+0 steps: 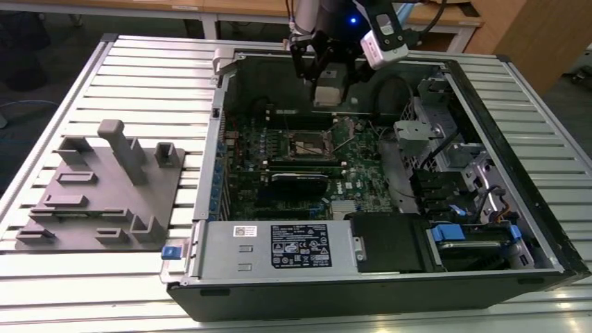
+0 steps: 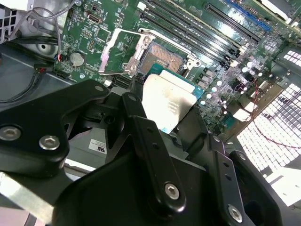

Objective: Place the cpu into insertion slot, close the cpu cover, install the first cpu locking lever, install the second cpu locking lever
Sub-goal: 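Place the cpu into insertion slot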

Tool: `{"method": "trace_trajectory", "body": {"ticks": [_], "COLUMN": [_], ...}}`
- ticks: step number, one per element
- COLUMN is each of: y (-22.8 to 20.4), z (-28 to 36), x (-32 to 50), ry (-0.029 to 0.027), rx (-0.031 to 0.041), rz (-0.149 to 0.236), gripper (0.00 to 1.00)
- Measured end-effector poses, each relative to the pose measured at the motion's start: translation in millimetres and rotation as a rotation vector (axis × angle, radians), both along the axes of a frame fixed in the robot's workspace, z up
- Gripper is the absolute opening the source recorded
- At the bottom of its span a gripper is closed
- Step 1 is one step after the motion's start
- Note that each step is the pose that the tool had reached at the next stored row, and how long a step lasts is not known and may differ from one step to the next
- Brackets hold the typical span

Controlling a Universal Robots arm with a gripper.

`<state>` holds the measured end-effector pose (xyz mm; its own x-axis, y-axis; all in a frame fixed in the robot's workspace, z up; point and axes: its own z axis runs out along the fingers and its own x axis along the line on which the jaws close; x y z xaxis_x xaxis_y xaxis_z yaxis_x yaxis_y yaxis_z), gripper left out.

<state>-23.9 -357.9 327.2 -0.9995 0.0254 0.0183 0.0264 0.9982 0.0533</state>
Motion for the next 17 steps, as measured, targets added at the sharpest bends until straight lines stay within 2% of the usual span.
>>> {"method": "trace_trajectory", "body": {"ticks": [8, 17], "y": [0.0, 0.0], "z": [-1.8, -17.5], "x": [-2.8, -3.2], "ry": [0.0000, -0.0002], "rx": [0.0000, -0.0001], "rz": [0.000, 0.010], "gripper": [0.54, 0.54]}}
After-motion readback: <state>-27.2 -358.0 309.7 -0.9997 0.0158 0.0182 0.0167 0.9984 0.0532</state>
